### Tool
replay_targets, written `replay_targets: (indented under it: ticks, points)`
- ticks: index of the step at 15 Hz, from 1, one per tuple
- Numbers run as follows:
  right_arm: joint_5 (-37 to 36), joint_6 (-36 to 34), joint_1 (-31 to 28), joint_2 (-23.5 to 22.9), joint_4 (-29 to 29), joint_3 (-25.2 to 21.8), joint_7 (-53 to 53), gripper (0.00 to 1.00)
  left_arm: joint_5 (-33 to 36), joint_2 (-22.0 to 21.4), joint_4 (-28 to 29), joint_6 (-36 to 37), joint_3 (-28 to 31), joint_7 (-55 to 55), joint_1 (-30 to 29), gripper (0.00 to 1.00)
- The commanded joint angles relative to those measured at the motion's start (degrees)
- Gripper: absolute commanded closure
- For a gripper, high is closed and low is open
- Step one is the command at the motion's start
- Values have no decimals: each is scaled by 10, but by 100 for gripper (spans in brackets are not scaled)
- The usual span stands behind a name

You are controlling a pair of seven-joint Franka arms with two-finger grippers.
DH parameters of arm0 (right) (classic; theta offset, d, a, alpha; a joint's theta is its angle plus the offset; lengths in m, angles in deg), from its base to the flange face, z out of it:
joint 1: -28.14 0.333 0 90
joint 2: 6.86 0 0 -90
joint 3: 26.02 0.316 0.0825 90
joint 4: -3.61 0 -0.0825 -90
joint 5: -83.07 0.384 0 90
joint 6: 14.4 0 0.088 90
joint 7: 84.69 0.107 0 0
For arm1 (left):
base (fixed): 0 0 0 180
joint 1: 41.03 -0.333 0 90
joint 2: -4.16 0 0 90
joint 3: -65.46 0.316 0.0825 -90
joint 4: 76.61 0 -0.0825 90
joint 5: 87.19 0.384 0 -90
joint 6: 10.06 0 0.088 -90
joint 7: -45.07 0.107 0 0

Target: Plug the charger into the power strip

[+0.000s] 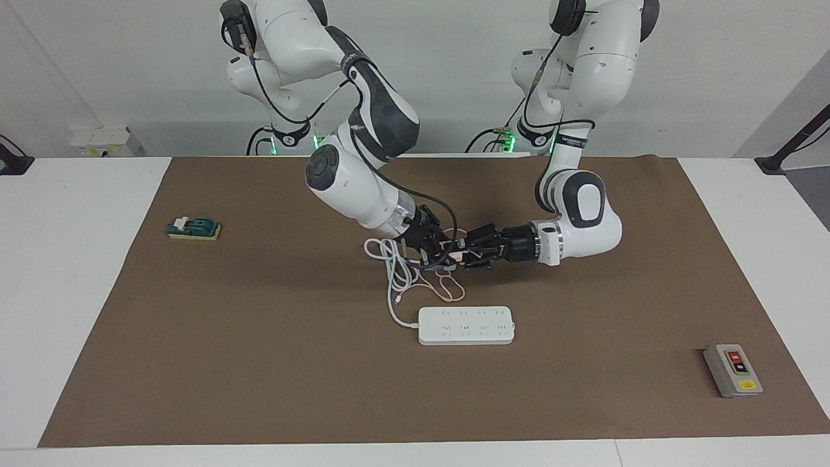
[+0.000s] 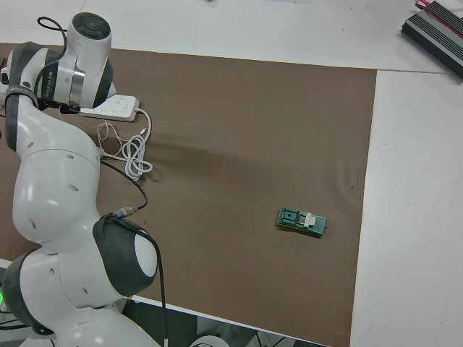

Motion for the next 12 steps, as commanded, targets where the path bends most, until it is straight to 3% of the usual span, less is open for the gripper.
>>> replay_targets:
  ticks: [1,5,6,7,12]
  points:
    - [9,-2,0,-9,11,-2,13,100,17,-13,6,6,4,3,-2,68]
    - [9,-1,0,-8,10,-2,13,100,26,-13,0,7,4,3,-2,81]
    - [11,-1,-1,-8,10,-2,14,23,27,-13,0,7,4,3,-3,82]
    - [10,0,0,-8,10,-2,15,1,27,-14,0,7,5,3,-2,82]
    - [11,0,-1,-9,11,-3,27,0,28,-14,-2,6,5,4,-2,82]
